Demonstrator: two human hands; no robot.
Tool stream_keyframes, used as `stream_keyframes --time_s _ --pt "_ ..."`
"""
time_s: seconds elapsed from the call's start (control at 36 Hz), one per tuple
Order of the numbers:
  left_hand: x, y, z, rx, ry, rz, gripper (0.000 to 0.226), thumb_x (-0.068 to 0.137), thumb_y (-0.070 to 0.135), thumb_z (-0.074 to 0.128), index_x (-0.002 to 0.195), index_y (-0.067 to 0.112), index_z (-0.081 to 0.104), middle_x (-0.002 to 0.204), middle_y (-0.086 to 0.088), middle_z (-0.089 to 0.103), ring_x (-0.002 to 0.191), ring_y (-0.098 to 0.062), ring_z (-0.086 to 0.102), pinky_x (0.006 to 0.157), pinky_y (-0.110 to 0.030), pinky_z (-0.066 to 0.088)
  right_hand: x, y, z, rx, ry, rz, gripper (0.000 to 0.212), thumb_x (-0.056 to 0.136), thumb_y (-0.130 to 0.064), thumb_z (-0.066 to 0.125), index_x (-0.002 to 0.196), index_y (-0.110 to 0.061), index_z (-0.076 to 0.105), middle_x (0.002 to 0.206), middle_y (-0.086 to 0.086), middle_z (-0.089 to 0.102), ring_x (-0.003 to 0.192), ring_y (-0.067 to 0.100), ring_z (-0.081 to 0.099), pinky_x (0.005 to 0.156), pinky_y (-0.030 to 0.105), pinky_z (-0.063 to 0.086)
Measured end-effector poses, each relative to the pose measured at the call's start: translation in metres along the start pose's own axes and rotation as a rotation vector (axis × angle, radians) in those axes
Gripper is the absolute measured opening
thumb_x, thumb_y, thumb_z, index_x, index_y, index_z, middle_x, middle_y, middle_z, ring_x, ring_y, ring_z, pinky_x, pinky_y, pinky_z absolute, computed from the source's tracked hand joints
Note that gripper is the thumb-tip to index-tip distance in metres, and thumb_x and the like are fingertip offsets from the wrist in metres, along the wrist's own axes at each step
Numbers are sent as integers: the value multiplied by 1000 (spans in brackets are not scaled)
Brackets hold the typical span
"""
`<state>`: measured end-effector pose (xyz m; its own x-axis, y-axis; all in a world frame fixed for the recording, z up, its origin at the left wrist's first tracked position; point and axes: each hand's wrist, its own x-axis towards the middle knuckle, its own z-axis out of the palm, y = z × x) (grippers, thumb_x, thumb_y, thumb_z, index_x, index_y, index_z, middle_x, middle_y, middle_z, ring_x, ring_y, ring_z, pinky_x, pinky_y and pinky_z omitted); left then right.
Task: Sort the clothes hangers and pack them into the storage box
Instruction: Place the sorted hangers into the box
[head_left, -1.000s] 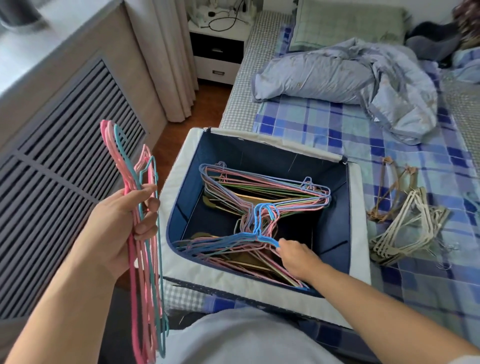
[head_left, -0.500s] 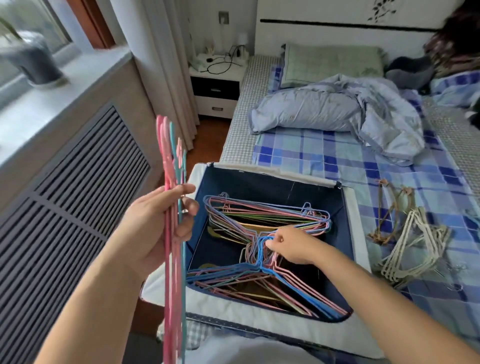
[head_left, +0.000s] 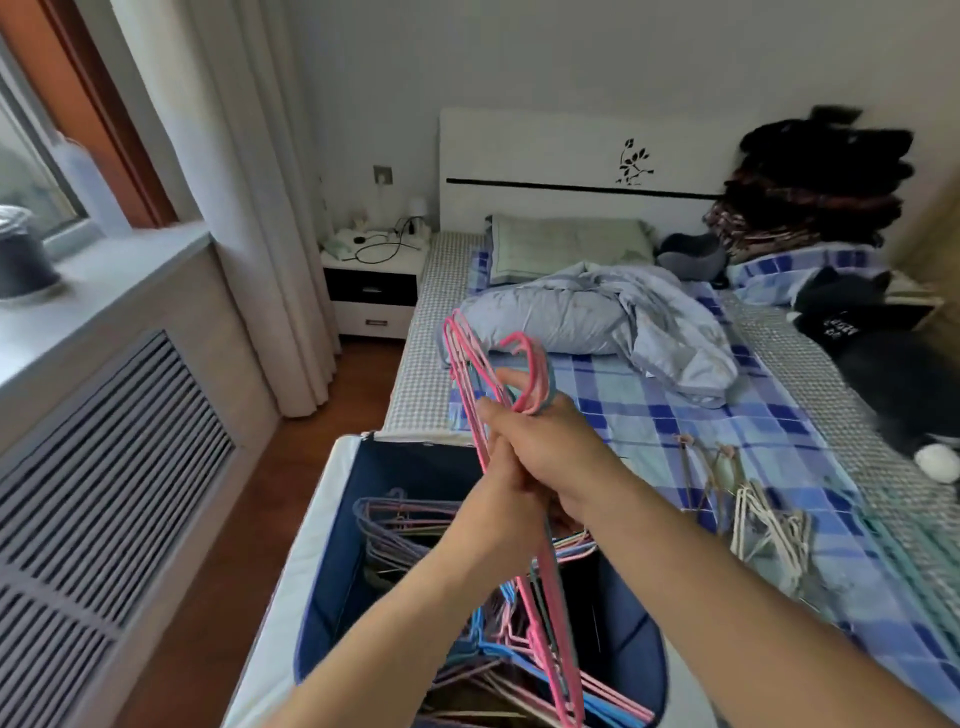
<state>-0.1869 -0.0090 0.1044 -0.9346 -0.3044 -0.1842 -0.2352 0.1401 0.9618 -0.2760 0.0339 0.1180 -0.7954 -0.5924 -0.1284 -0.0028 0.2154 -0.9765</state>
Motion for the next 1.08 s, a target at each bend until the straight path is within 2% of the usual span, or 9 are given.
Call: stream_keyframes --time_s 0.11,0.19,0.28,0.39,0.5,0.61,0.78,0.97,1.08 --pt "-6 -11 -16 300 -99 88 23 97 30 56 119 25 62 107 6 69 97 -11 65 94 -41 53 1 2 -20 -11 -15 2 24 97 -20 62 108 -39 73 55 -8 60 56 13 57 66 35 51" --pt "-15 -3 -40 374 224 249 12 99 30 60 91 31 69 85 14 69 77 2 62 73 -23 53 1 2 -34 -34 -58 -12 20 94 -8 60 88 -21 73 46 -14 46 43 9 39 55 32 41" --pt "-25 17 -56 305 464 445 14 94 38 67 105 31 62 100 16 64 96 5 58 80 -10 44 -5 -6 -33 -104 -136 -11 20 90 -10 60 78 -23 71 48 -12 47 47 10 40 49 27 36" --pt "-23 35 -46 383 211 436 18 93 34 70 109 38 63 104 21 62 99 14 55 80 -7 40 -17 -12 -13 -343 -306 -154 14 82 -9 58 90 -16 67 73 -1 63 69 17 59 64 33 53" --pt "-22 25 -42 130 217 329 21 103 25 57 114 30 73 91 18 72 73 2 68 66 -23 55 -26 -16 0 -403 -430 -111 28 94 -3 59 118 -18 57 87 -17 52 77 -3 54 66 2 44" --pt "-26 18 -43 148 282 322 22 103 22 55 109 30 75 97 23 72 94 9 64 80 -16 50 -32 -11 -4 -199 -538 -147 34 83 -3 65 110 -23 59 114 5 70 101 -1 66 91 22 53" --pt "-29 24 -51 11 332 281 16 97 26 63 92 23 78 86 9 77 84 -4 71 76 -26 56 -31 3 -30 -155 -624 -20 55 87 -33 76 136 -43 52 133 -7 63 129 14 56 111 46 40" --pt "-24 17 -36 -198 407 232 24 100 19 61 90 27 81 91 7 78 91 -11 73 85 -49 60 -24 13 -18 40 -570 127 58 87 -10 72 138 -14 44 92 10 68 81 24 71 64 33 56" --pt "-33 16 -24 -171 469 316 20 100 17 61 97 25 80 87 11 77 85 -3 71 75 -22 55 -20 7 0 100 -602 120 22 82 -11 60 102 -18 67 90 13 62 83 28 62 73 38 52"
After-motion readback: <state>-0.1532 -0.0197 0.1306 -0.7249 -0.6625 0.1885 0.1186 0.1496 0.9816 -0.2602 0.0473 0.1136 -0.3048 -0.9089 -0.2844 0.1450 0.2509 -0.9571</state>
